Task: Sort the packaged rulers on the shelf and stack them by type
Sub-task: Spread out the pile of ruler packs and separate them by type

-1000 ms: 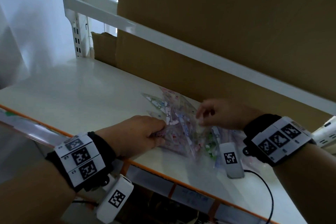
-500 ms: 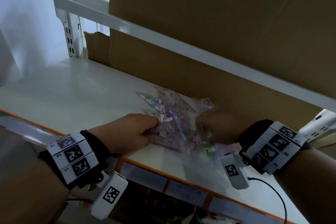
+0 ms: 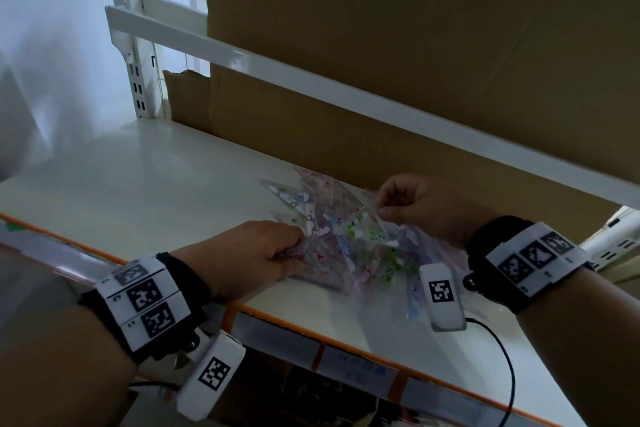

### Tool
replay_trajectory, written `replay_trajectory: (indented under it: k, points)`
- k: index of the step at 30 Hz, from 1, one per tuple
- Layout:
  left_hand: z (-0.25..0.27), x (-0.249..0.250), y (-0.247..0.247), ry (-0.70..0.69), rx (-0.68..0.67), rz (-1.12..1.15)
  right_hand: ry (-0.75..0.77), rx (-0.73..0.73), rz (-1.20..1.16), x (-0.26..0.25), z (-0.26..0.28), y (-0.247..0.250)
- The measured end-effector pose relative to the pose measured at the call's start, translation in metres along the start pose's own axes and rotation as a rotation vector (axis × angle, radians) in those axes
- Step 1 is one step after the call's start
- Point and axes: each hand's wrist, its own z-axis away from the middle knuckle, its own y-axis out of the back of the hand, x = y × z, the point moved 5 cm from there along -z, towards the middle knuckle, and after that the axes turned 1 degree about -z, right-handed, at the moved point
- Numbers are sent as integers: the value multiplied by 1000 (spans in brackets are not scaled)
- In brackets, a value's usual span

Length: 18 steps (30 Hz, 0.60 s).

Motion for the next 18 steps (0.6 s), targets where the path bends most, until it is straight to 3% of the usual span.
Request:
replay_trajectory:
  k: [8,15,18]
  points:
    - [1,0,1,18,-3,6,-79,200,-32,-3,-8,2]
    - [2,1,2,8,-2,20,-257,53,-92,0,-15,-35]
    - [2,2,1,3,-2,15,-244,82,-26,-3,-10,-28]
